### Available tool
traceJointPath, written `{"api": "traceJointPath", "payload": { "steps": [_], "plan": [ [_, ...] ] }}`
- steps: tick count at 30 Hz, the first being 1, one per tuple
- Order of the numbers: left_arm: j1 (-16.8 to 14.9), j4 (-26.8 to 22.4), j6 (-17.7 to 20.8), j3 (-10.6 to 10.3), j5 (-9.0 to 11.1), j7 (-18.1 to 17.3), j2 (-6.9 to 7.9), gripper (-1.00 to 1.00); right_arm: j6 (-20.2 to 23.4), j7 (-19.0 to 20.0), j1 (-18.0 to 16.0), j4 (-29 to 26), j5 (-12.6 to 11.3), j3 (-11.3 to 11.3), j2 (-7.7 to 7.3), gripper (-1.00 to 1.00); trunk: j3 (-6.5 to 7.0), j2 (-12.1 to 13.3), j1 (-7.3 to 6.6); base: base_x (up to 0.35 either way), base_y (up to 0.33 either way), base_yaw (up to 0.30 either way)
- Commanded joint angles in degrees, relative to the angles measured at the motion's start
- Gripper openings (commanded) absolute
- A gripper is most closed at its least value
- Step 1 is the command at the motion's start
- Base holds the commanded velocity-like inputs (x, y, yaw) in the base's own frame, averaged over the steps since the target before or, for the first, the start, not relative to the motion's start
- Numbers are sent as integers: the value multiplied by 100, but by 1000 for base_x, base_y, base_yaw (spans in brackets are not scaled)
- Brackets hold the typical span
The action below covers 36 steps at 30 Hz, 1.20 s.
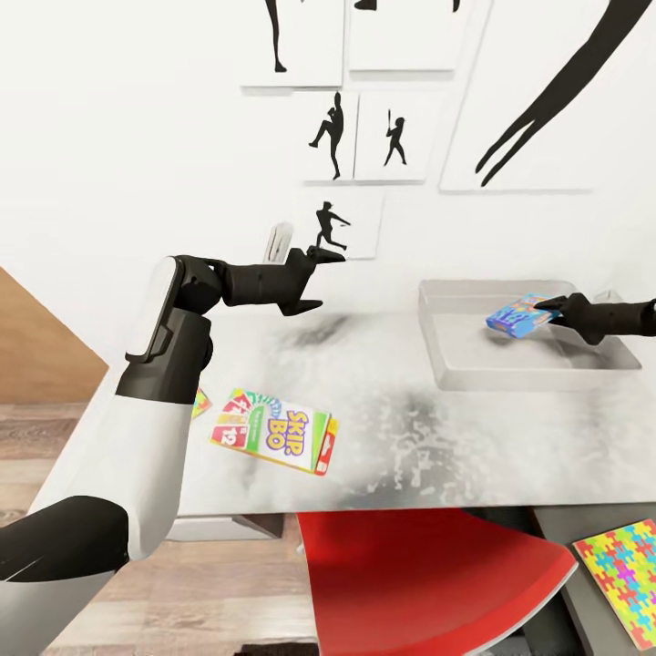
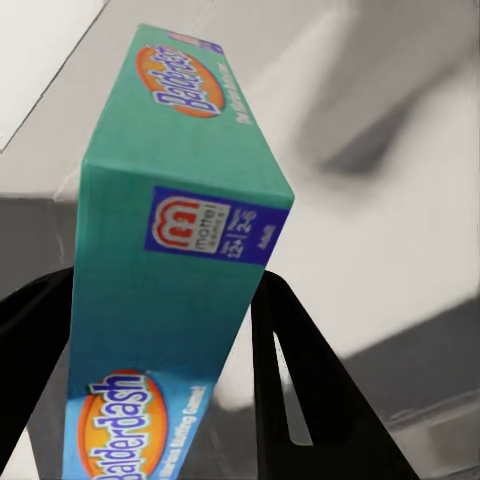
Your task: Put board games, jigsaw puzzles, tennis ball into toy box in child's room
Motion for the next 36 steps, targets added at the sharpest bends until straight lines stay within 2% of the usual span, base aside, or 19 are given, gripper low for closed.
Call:
{"api": "traceJointPath", "payload": {
  "steps": [1,8,11,16,24,36],
  "plan": [
    [-8,3,3,4,52,60,-3,100,-14,-4,-6,3,61,-90,12,-100,-19,-11,3,0,0,0],
    [-19,28,3,3,52,64,-3,100,-124,-431,-17,-1,59,-358,40,-100,-84,-11,3,0,0,0],
    [-22,36,3,2,52,66,-3,100,-164,-669,-22,-7,57,-558,49,-100,-112,-11,3,0,0,0],
    [-24,43,3,2,52,67,-7,100,-236,-823,-36,-21,58,-725,58,-100,-159,-11,3,0,0,0],
    [-27,51,3,2,52,68,-10,100,-369,-906,-49,-47,66,-818,59,-100,-227,-11,3,0,0,0],
    [-27,57,3,2,47,68,-11,100,-590,-966,-16,-174,69,-873,58,-100,-253,-11,3,0,0,0]
  ]
}}
